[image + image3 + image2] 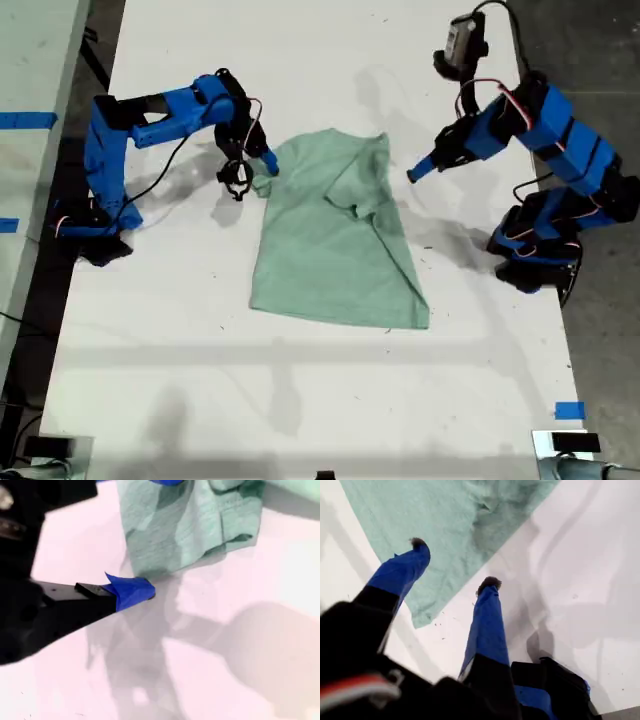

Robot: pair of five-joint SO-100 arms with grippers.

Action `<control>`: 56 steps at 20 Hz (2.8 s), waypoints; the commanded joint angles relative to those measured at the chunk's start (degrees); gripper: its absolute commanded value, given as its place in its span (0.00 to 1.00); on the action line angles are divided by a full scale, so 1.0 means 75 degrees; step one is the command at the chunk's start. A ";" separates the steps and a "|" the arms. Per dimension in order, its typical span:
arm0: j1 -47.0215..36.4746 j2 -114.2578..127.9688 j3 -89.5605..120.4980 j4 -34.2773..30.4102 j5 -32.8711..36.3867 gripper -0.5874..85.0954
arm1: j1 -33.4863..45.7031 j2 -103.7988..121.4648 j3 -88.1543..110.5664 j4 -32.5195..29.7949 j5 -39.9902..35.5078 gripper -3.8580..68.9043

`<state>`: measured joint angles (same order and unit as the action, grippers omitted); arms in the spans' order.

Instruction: Fold tshirt

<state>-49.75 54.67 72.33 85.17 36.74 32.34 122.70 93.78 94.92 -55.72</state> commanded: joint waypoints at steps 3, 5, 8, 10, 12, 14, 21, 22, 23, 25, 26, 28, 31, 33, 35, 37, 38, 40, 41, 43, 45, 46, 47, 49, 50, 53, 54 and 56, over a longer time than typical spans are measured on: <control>-0.0234 -0.0480 -0.0715 0.0199 0.0129 0.30 | -0.0059 0.0961 0.0516 -0.0129 0.0129 0.38; -0.0293 -0.0410 -0.0586 0.0105 0.0023 0.10 | -0.0012 0.1160 0.0727 -0.0141 0.0141 0.38; -0.0387 0.0129 -0.0609 0.0234 -0.0070 0.04 | 0.0023 0.1301 0.0926 -0.0176 0.0141 0.38; -0.0551 0.0656 -0.0516 0.0352 -0.0070 0.03 | 0.0023 0.1371 0.1008 -0.0188 0.0141 0.38; -0.0797 0.1254 -0.0328 0.0586 -0.0105 0.03 | 0.0047 0.1441 0.1090 -0.0188 0.0152 0.38; -0.0961 0.2297 0.0152 0.0668 -0.0141 0.03 | 0.0047 0.1570 0.1207 -0.0188 0.0176 0.38; 0.0305 0.2168 -0.1875 0.0867 -0.0223 0.02 | 0.0070 0.1723 0.1500 -0.0281 0.0270 0.38; 0.0445 0.1699 -0.2496 0.1008 -0.0316 0.02 | 0.0059 0.1711 0.1500 -0.0293 0.0281 0.38; 0.0562 0.1430 -0.2754 0.0855 -0.0387 0.02 | 0.0035 0.1699 0.1512 -0.0316 0.0305 0.38; 0.0738 0.1137 -0.2789 0.0234 -0.0598 0.01 | -0.0012 0.1687 0.1547 -0.0375 0.0363 0.38; 0.0809 0.0949 -0.2836 -0.0082 -0.0633 0.01 | -0.0047 0.1687 0.1559 -0.0398 0.0398 0.38; 0.1008 0.0645 -0.2848 -0.0797 -0.0633 0.01 | -0.0117 0.1687 0.1617 -0.0457 0.0457 0.38; 0.1430 0.0293 -0.2871 -0.2051 -0.0738 0.01 | -0.0164 0.1629 0.1688 -0.0574 0.0516 0.38; 0.1605 0.0012 -0.2895 -0.2590 -0.0727 0.06 | -0.0223 0.1605 0.1699 -0.0621 0.0563 0.37; 0.1723 -0.0164 -0.2895 -0.2590 -0.0738 0.26 | -0.0234 0.1594 0.1734 -0.0645 0.0574 0.37; 0.1711 -0.0012 -0.2895 -0.2203 -0.0762 0.30 | -0.0246 0.1594 0.1840 -0.0703 0.0598 0.38; 0.1664 0.0246 -0.2895 -0.2039 -0.0645 0.36 | -0.0246 0.1594 0.1910 -0.0750 0.0598 0.38; 0.1605 0.0996 -0.2848 -0.1688 -0.0328 0.38 | -0.0293 0.1594 0.2016 -0.0832 0.0656 0.38; 0.1582 0.1383 -0.2812 -0.1383 -0.0328 0.36 | -0.0352 0.1594 0.2051 -0.0832 0.0691 0.37; 0.1547 0.2227 -0.2449 -0.0656 -0.0480 0.33 | -0.0586 0.1594 0.2121 -0.0926 0.0820 0.36; 0.1711 0.3352 -0.1418 -0.0387 -0.0656 0.34 | -0.1113 0.1289 0.2156 -0.1195 0.0996 0.36; 0.1875 0.3914 -0.0738 -0.0363 -0.0855 0.35 | -0.1430 0.1008 0.2133 -0.1336 0.1125 0.40; 0.2086 0.4512 0.0047 -0.0422 -0.1055 0.35 | -0.1758 0.0715 0.2098 -0.1500 0.1266 0.43; 0.2566 0.5637 0.1840 -0.0820 -0.1687 0.34 | -0.2285 0.0152 0.2109 -0.1934 0.1559 0.46; 0.2812 0.6047 0.2672 -0.1031 -0.1980 0.34 | -0.2473 -0.0129 0.2121 -0.2168 0.1676 0.47; 0.3516 0.6621 0.4676 -0.1652 -0.2789 0.34 | -0.2859 -0.0891 0.2379 -0.3070 0.1887 0.48; 0.3738 0.6609 0.5074 -0.1852 -0.2977 0.34 | -0.2941 -0.1113 0.2543 -0.3387 0.1934 0.48; 0.4137 0.6609 0.5555 -0.2180 -0.3316 0.34 | -0.3117 -0.1500 0.3070 -0.4195 0.2051 0.48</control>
<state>-21.97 100.20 112.41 71.37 14.41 10.55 112.41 115.49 69.35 -41.40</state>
